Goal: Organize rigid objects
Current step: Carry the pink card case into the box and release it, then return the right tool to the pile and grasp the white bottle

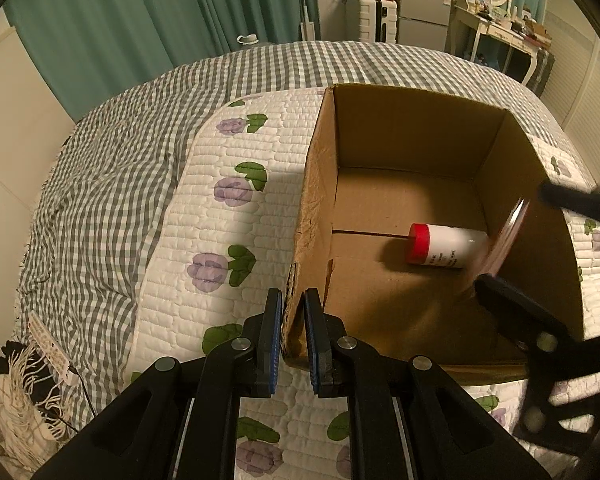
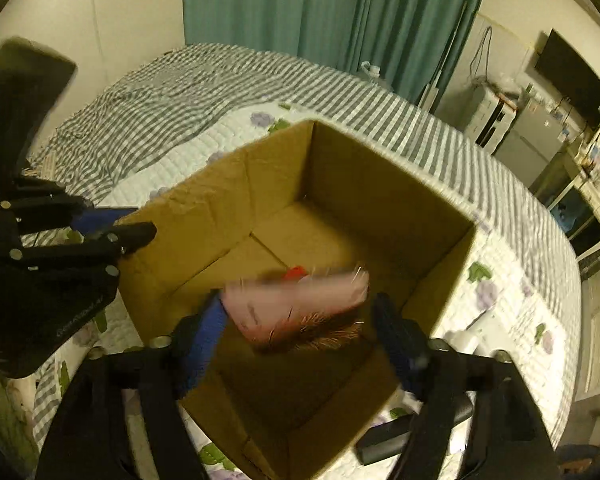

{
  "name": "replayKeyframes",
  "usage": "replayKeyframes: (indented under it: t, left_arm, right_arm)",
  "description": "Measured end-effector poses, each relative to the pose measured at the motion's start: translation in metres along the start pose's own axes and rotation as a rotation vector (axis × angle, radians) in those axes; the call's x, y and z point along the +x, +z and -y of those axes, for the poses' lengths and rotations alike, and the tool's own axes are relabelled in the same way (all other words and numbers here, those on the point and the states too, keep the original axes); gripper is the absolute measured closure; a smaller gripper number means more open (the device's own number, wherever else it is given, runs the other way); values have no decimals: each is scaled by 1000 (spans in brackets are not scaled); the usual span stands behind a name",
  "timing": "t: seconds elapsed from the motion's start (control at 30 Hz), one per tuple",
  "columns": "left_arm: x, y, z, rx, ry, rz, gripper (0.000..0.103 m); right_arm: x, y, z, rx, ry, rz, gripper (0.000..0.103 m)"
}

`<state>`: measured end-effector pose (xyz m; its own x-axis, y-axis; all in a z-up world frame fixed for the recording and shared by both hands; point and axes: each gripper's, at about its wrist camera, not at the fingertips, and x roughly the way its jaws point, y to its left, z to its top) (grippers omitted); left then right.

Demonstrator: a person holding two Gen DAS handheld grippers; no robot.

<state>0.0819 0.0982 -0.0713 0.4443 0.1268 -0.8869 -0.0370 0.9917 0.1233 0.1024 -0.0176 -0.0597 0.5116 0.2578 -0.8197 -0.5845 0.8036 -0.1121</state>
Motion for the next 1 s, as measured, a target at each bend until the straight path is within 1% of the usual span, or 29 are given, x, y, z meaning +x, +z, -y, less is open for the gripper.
replayKeyframes:
  t: [0.03, 0.17, 0.3, 0.37, 0.5, 0.67, 0.8, 0.9, 1.0]
  left_arm:
    - [0, 0, 0, -1, -1, -2, 92]
    - [1, 0, 1, 1, 2, -3, 92]
    - [1, -1, -1, 1, 1, 0, 92]
    - [1, -2, -1, 1, 1, 2, 92]
    - [1, -1, -1, 3, 0, 2, 92]
    - [0, 0, -1, 2, -4, 0, 92]
    - [0, 0, -2, 4, -1, 0, 92]
    - [0, 0, -1, 3, -1, 0, 92]
    - [0, -1, -2, 6, 2, -1, 92]
  right_arm:
    - [-8, 1, 2, 5, -16, 30, 16]
    - [-31, 6, 18, 51, -31, 84, 14]
    - [-58, 4, 44, 95, -98, 128, 13]
    - [-68, 3, 61, 128, -127, 136, 13]
    - [-86, -11, 98, 212, -185, 147, 13]
    - [-94, -42, 148, 331, -268, 119, 13]
    - [-83, -73, 173, 403, -317, 67, 13]
    - [-65, -100, 186, 446, -306, 14, 13]
    - [-38, -122, 188, 485, -293, -51, 13]
